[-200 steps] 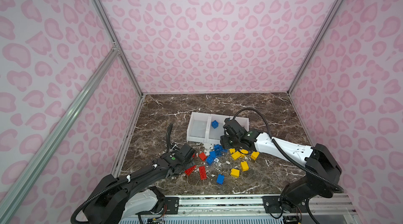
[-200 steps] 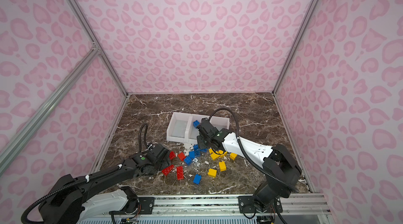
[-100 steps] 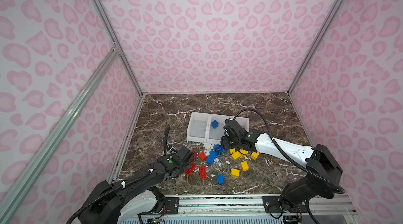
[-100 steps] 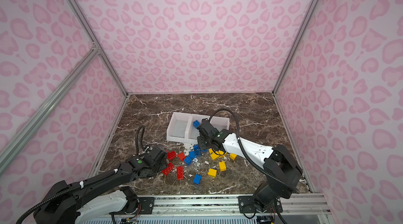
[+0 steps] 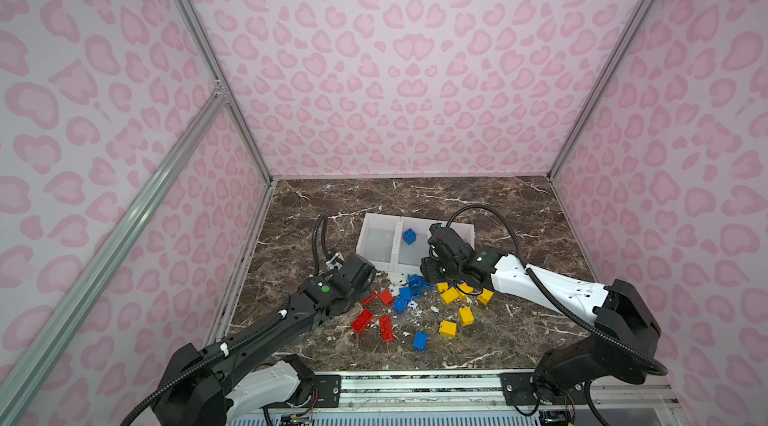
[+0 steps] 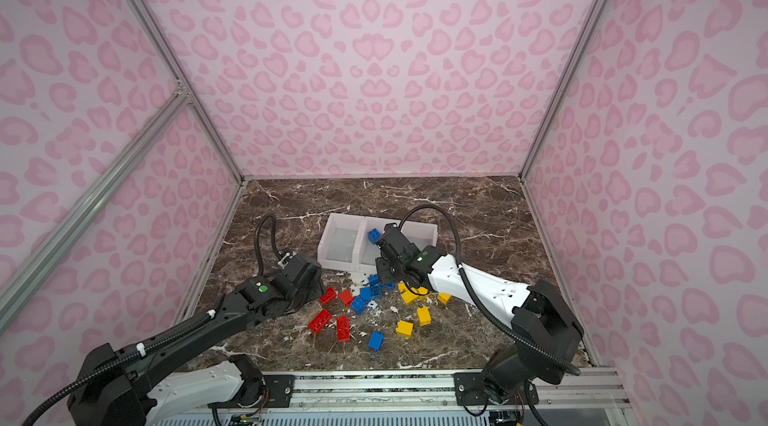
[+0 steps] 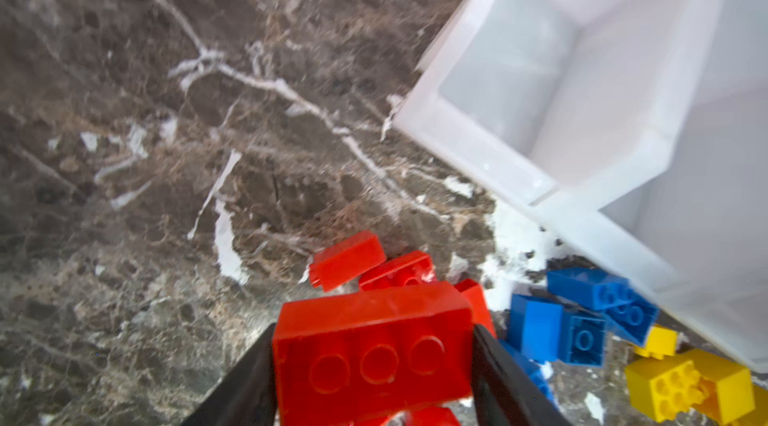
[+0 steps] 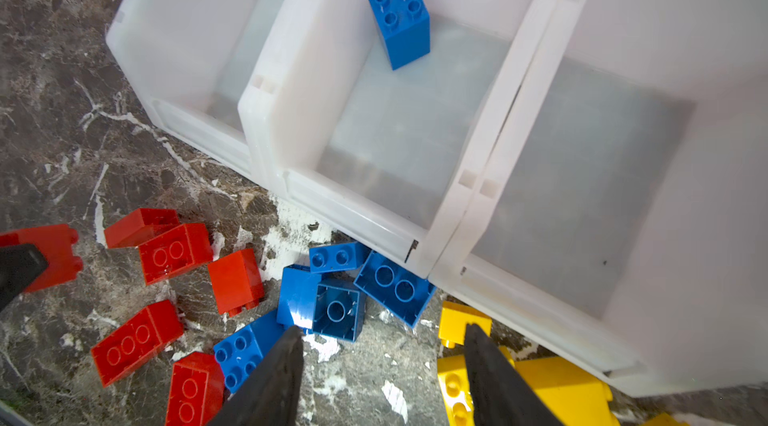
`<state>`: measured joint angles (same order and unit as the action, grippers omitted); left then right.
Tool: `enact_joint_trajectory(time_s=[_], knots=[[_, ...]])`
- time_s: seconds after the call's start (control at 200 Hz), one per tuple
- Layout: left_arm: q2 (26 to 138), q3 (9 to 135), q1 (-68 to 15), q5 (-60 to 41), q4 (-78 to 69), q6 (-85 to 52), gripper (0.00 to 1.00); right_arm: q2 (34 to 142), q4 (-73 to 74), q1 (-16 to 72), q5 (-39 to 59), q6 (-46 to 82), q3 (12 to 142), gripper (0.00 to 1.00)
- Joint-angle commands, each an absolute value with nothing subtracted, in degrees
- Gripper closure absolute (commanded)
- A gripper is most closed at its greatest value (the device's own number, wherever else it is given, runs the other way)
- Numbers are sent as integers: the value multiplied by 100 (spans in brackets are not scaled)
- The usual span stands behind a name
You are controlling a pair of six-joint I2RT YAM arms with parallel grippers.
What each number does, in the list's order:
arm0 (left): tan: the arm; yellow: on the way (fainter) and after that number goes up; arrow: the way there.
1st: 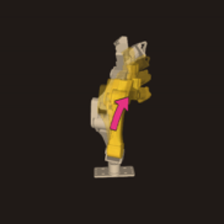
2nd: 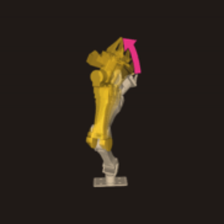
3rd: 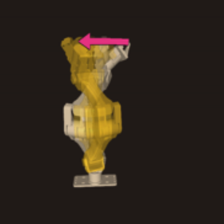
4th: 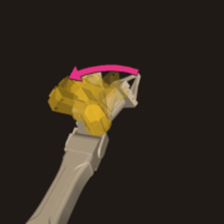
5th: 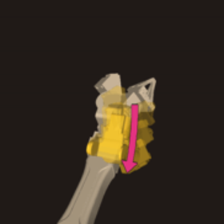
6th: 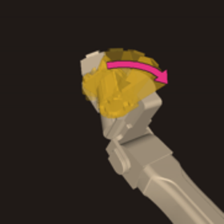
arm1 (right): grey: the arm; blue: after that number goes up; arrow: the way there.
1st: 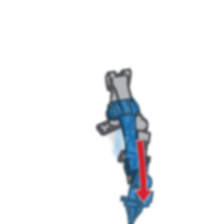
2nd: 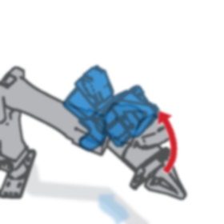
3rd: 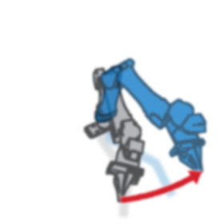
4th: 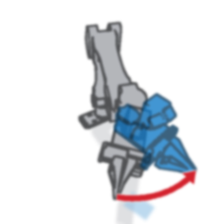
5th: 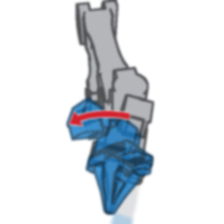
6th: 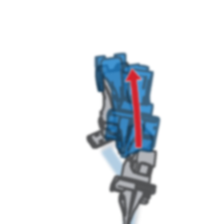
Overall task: Sort the legos into containers by color
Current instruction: 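Carry the red brick into the compartment nearest the left gripper and release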
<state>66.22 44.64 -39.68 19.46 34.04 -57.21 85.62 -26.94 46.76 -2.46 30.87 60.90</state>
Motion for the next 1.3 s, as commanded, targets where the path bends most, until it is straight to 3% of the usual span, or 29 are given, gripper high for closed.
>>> enact_joint_trajectory(time_s=[0.0,0.325,0.49,0.79,1.295], knots=[[7095,5098,-3730,2029,3073,-4921,38,8405,-2912,4676,-495,3131,6110,38],[9598,6863,-2894,1079,2306,-4064,38,7826,-3189,4643,-799,3303,5782,38],[10256,7352,-2839,858,2221,-4008,36,7726,-3254,4632,-861,3370,5672,38],[10311,7385,-2839,870,2158,-3946,19,7660,-3291,4606,-886,3436,5592,36],[9065,6729,-2909,822,1797,-3601,16,7265,-3479,4544,-1002,3710,5103,36]])
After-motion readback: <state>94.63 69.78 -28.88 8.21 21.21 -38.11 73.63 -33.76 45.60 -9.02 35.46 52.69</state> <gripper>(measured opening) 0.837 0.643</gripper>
